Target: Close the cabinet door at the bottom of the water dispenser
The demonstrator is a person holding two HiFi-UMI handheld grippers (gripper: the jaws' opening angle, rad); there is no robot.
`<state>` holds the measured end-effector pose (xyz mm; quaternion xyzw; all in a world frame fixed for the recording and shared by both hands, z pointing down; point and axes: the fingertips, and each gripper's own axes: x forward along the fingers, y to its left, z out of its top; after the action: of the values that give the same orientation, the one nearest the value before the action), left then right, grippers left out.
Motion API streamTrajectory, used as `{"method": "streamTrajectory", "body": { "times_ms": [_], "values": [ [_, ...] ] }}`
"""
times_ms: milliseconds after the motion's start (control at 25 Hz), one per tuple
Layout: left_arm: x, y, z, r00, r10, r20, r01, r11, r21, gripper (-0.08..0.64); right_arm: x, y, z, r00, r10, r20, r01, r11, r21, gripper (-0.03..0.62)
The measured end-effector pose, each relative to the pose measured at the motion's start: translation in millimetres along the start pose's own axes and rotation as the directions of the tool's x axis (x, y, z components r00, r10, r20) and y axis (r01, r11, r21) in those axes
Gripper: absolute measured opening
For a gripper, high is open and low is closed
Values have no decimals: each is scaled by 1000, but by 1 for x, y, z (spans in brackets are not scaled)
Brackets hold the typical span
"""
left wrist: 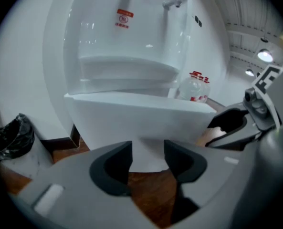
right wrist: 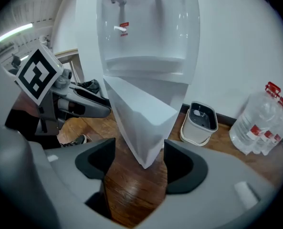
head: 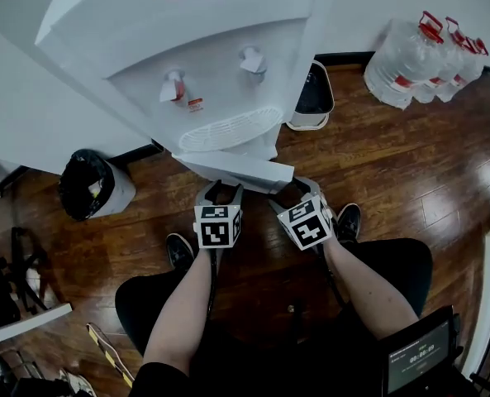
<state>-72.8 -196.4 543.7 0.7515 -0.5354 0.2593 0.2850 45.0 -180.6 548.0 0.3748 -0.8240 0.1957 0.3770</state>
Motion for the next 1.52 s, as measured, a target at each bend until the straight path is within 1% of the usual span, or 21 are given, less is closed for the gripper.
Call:
{"method": "streamTrajectory", "body": {
  "times_ms": [120, 240, 320, 440, 600, 680, 760, 840, 880, 1000, 1120, 1200, 1280, 1440, 1520],
  "values": [
    [5, 8, -2, 1000, 9, -13, -9, 1000, -3, 229, 9, -5, 3, 1000, 16, 9, -17, 998, 58, 325],
    [8, 8, -1, 1000, 2, -21, -2, 1000, 11, 230, 14, -16, 10, 1000, 3, 26, -5, 995, 96, 326],
    [12, 5, 0, 1000, -4, -22, 4, 1000, 8, 232, 18, -22, 11, 999, -12, 31, 8, 994, 108, 327],
    [22, 5, 10, 1000, 9, -5, -9, 1000, -13, 230, 23, -29, 17, 999, -33, 34, 30, 995, 97, 326],
    [29, 9, 18, 999, 50, 3, -50, 998, -44, 231, 26, -38, 20, 995, -102, -1, 101, 994, 51, 325],
    [32, 8, 20, 999, 54, 3, -54, 998, -32, 230, 32, -42, 20, 995, -98, -7, 98, 993, 69, 325],
    [37, 8, 21, 998, 58, -2, -58, 998, 11, 230, 39, -44, 24, 997, -79, 3, 78, 992, 102, 325],
    [42, 12, 18, 998, 68, -10, -67, 997, 39, 233, 45, -49, 28, 996, -84, 12, 82, 989, 123, 328],
    [42, 13, 17, 998, 67, -15, -66, 997, 30, 233, 48, -53, 30, 995, -95, 15, 92, 987, 128, 328],
    [42, 12, 13, 998, 55, -44, -56, 998, -29, 233, 51, -60, 42, 991, -132, 22, 128, 984, 128, 332],
    [46, 12, 12, 997, 47, -57, -50, 998, -49, 233, 54, -63, 49, 991, -133, 21, 129, 983, 131, 333],
    [49, 14, 13, 997, 60, -53, -62, 997, -42, 233, 57, -67, 49, 992, -126, 17, 123, 986, 114, 333],
    [52, 21, 15, 995, 95, -36, -96, 995, -19, 233, 60, -71, 47, 992, -123, 18, 121, 988, 92, 334],
    [57, 24, 17, 992, 130, -4, -129, 991, 18, 263, 58, -71, 54, 991, -121, 49, 117, 990, 75, 333],
    [58, 24, 18, 990, 142, 2, -142, 990, 10, 265, 57, -71, 58, 991, -119, 62, 115, 991, 62, 333]
  ]
}}
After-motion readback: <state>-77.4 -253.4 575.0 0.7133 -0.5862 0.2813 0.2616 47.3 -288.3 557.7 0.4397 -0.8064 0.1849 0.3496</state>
